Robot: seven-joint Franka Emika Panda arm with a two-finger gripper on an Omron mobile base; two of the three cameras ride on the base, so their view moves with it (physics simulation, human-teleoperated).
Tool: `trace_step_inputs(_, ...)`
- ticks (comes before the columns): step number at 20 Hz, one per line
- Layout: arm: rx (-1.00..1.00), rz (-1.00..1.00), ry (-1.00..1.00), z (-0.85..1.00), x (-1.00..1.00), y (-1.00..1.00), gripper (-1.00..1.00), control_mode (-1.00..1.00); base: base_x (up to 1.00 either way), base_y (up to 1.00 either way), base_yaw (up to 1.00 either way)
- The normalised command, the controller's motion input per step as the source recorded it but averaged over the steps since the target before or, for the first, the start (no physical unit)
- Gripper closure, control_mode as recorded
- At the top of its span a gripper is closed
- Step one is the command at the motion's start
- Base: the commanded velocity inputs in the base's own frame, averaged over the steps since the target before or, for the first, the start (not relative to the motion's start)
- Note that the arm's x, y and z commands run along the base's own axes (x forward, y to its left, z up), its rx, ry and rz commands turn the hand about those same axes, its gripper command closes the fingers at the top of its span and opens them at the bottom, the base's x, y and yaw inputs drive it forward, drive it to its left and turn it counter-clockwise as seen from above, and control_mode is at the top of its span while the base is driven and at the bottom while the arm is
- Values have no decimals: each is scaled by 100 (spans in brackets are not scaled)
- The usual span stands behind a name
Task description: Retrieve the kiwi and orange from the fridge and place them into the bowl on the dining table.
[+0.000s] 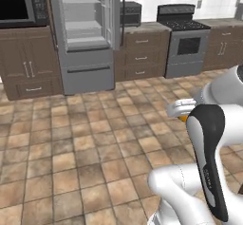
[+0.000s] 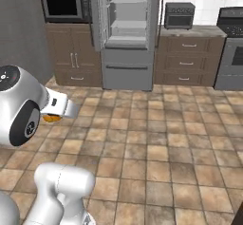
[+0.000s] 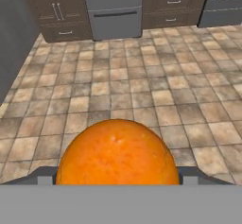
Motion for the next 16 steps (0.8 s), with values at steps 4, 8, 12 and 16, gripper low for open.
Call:
trace_step_inputs(4, 0, 0, 0, 0, 0, 0, 100, 100, -100, 0, 0)
trace_step_inputs(8, 0, 0, 0, 0, 0, 0, 100, 100, -100, -4, 0)
trace_step_inputs(12, 0, 0, 0, 0, 0, 0, 100, 100, -100, -44, -2)
trace_step_inputs(16, 0, 0, 0, 0, 0, 0, 100, 100, -100, -73, -7)
